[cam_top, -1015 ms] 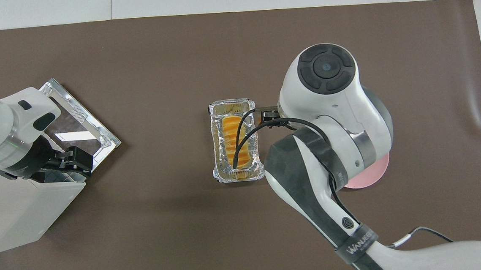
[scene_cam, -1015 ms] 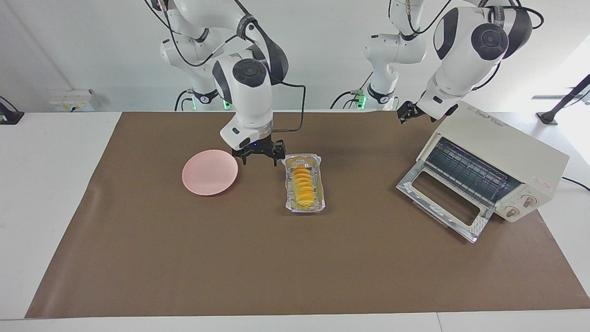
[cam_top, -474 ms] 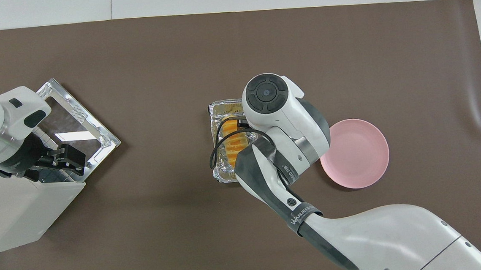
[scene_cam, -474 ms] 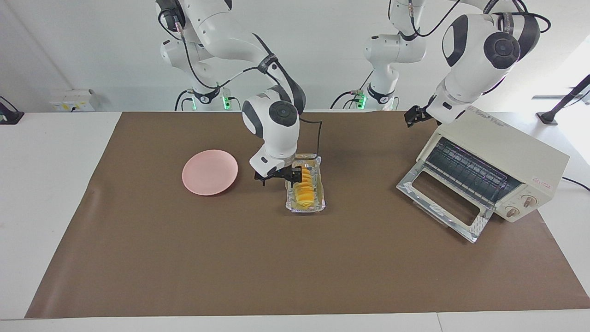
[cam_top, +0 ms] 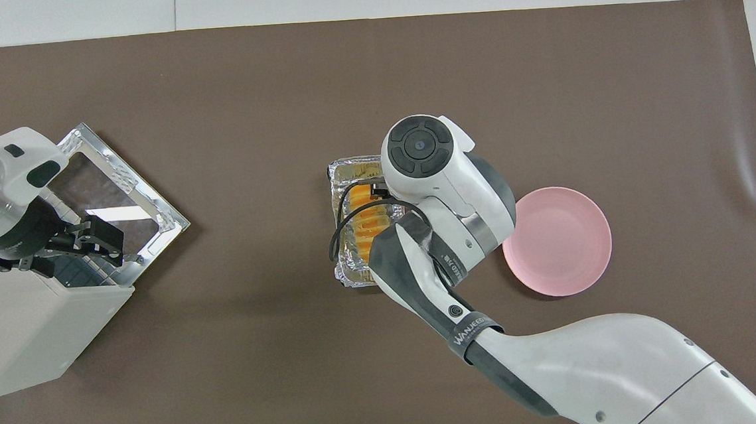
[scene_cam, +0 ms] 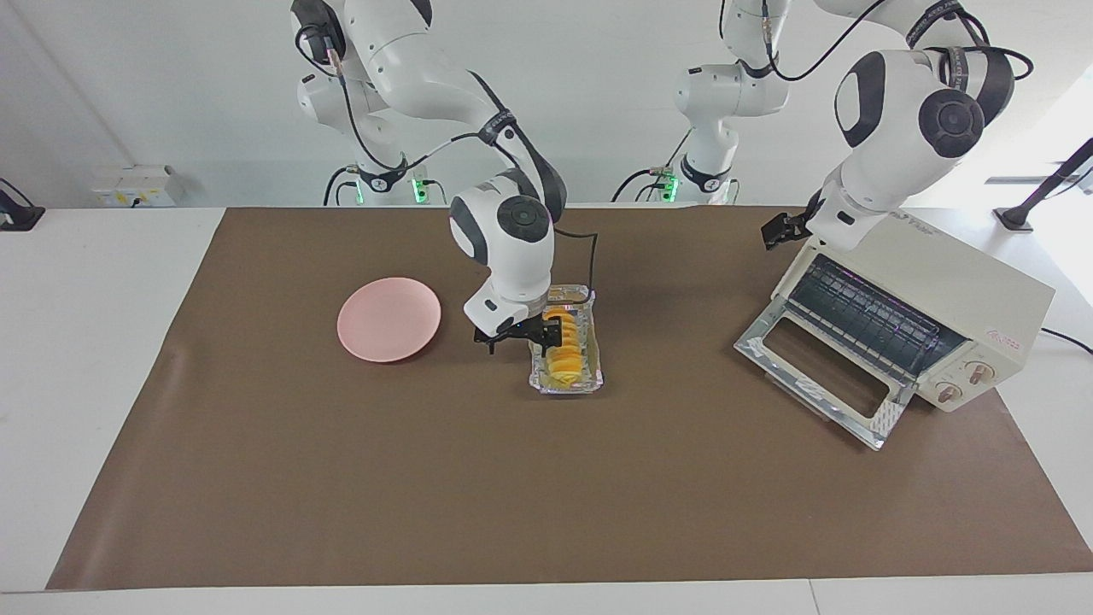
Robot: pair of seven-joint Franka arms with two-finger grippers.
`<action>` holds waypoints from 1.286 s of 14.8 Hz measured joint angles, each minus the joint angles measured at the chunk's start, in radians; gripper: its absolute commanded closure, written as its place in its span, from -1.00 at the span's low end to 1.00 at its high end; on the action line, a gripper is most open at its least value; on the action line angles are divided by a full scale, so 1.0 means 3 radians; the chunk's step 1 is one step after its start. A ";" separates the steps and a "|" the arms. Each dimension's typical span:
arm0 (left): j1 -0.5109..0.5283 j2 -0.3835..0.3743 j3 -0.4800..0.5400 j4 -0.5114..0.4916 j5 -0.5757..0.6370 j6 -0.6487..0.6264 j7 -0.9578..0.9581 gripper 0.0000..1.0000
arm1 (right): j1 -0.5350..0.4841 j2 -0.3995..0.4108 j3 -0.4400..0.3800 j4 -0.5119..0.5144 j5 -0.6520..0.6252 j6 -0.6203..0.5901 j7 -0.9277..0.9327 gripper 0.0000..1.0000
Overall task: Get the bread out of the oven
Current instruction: 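Grasp the foil tray edge with the right gripper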
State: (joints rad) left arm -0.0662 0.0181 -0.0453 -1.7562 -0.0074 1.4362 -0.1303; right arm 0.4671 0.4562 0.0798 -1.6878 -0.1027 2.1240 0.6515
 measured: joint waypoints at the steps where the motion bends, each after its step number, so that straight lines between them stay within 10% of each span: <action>1: 0.0003 -0.0010 0.0000 -0.0004 0.0000 0.0000 0.0002 -1.00 | 0.0002 0.0006 0.0001 -0.0007 0.0000 0.0000 -0.0054 -1.00; 7: 0.0006 -0.0023 -0.0004 -0.0010 0.0069 0.0031 0.0009 -1.00 | 0.0007 0.0015 0.0004 -0.0092 -0.0001 0.0004 -0.0386 -0.67; 14: 0.0012 -0.0023 -0.0005 -0.0010 0.0075 0.0042 0.0011 -1.00 | 0.0007 0.0015 0.0009 -0.0167 0.0001 0.0273 -0.0394 1.00; 19: 0.0021 -0.0023 -0.0005 -0.0010 0.0077 0.0053 0.0012 -1.00 | 0.0007 0.0015 0.0010 -0.0178 0.0015 0.0313 -0.0383 1.00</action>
State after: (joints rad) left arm -0.0601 0.0112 -0.0468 -1.7593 0.0155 1.4522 -0.1268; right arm 0.4693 0.4607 0.0830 -1.7414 -0.0981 2.2180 0.5367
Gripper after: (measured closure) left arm 0.000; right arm 0.982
